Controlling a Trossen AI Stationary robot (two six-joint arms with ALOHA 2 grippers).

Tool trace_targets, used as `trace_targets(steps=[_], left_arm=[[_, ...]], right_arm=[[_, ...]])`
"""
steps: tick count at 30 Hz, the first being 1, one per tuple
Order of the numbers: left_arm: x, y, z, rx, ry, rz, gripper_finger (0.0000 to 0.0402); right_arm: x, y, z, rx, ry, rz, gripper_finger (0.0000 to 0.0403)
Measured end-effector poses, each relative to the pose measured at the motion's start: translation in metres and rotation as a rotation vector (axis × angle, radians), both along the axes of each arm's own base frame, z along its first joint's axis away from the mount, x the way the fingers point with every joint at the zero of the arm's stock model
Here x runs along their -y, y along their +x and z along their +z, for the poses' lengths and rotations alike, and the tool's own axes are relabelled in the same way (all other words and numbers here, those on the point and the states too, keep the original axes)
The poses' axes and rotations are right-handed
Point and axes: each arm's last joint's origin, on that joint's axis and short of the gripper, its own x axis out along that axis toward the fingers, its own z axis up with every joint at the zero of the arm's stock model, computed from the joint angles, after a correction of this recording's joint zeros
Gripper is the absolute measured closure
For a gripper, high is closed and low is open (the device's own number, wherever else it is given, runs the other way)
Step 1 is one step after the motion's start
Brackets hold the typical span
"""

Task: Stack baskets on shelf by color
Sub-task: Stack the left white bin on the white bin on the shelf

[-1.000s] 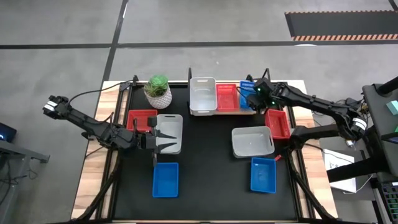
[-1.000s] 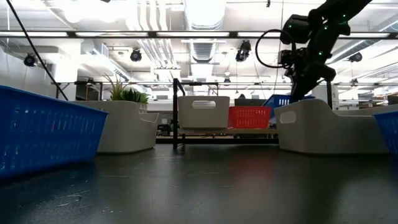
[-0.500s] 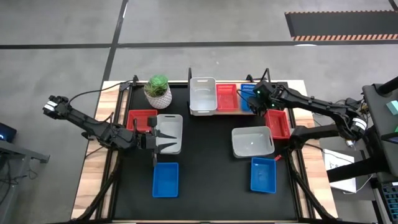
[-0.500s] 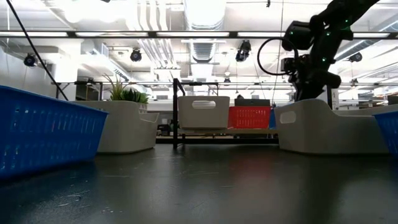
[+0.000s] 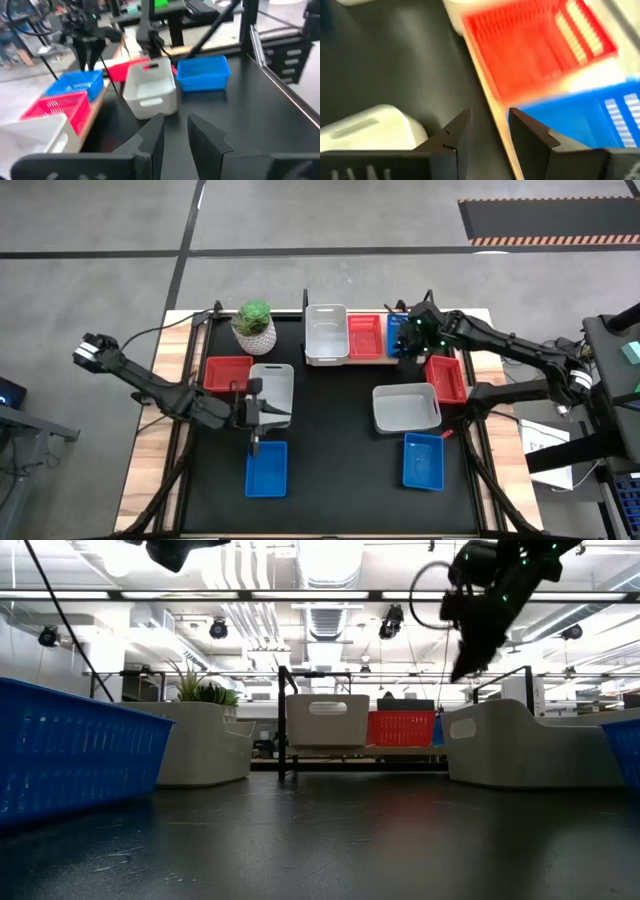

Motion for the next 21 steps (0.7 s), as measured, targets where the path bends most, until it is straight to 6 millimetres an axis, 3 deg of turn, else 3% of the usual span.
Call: trace_targets(steps=[9, 14, 21], left_arm=[[0.001, 0.002, -0.005, -0.012, 0.047, -0.008, 0.0332], [0.001, 0.001, -0.01, -0.026, 0.073, -0.013, 0.0332], [0.002, 0.0, -0.01, -0.024, 0.044, -0.011, 0.0332]], right_arm=[[-0.023, 0.023, 0.025, 0.26, -0.124, 0.116, 0.0328], [-0.038, 0.031, 0.028, 0.31, -0.133, 0.186, 0.0349], [-0.043, 0.033, 0.03, 0.318, -0.16, 0.227, 0.0369]])
